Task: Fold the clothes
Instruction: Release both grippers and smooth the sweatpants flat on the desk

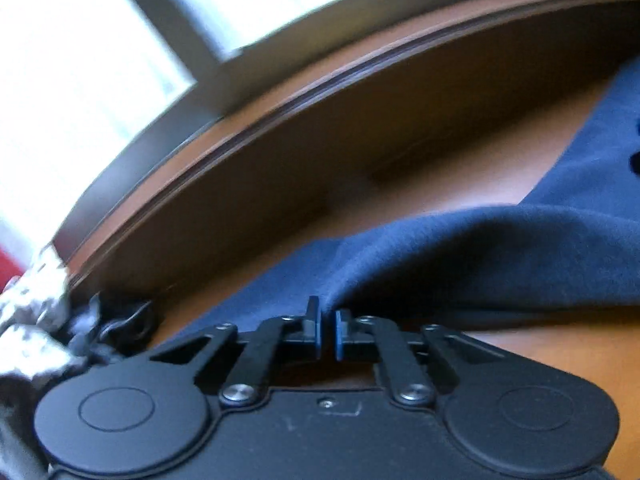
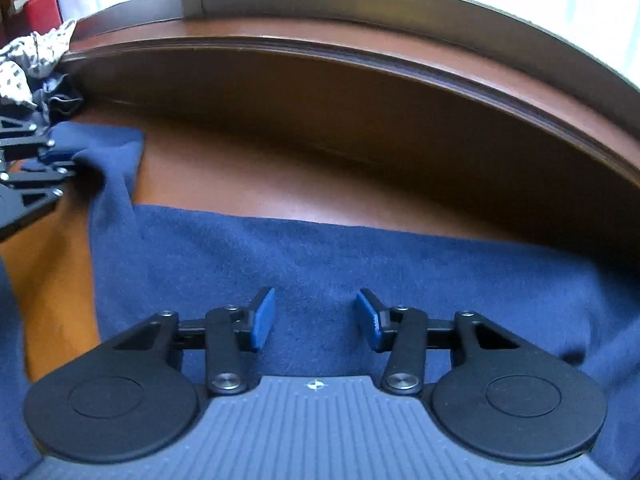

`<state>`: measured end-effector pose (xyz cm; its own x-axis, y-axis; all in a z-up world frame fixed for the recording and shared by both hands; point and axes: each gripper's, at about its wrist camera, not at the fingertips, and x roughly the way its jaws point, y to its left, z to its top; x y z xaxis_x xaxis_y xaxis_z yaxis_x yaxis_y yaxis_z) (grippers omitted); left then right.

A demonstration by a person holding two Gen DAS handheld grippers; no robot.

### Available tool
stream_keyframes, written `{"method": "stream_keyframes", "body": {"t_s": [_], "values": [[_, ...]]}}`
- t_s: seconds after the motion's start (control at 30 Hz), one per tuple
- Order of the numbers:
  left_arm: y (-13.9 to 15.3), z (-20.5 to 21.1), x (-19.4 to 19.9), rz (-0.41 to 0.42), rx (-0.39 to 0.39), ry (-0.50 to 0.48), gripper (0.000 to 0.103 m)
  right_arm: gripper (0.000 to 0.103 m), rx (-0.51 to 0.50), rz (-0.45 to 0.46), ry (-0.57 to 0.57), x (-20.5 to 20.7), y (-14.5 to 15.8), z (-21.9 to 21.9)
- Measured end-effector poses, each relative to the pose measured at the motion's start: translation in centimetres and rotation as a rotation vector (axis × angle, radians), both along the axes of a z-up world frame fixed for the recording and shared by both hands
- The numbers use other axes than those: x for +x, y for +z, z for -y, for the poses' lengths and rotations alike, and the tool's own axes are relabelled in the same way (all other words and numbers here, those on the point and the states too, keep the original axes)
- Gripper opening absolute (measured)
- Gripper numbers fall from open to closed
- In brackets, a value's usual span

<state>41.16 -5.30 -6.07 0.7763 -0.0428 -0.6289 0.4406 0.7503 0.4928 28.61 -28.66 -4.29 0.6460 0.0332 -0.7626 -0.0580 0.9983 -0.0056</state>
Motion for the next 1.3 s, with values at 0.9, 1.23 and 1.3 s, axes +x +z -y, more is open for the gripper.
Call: {"method": "stream_keyframes", "body": {"t_s": [0.9, 1.23, 1.3], "values": [[2.3, 12.6, -7.7, -0.100, -0.111, -0.360, 0.079, 0.067, -0.104, 0.137, -0.592, -19.7, 2.9, 12.7], [0.1, 19.2, -8.9, -0.208, -0.055, -0.274, 0.081, 0.070, -0.087, 0.018, -0.702, -25.8, -0.4, 18.4], [-0.2, 19.8, -9.5, -0.225, -0.062, -0.254, 0.082, 0.076, -0.059, 0.001, -0.705, -26.0, -0.4, 18.9]]}}
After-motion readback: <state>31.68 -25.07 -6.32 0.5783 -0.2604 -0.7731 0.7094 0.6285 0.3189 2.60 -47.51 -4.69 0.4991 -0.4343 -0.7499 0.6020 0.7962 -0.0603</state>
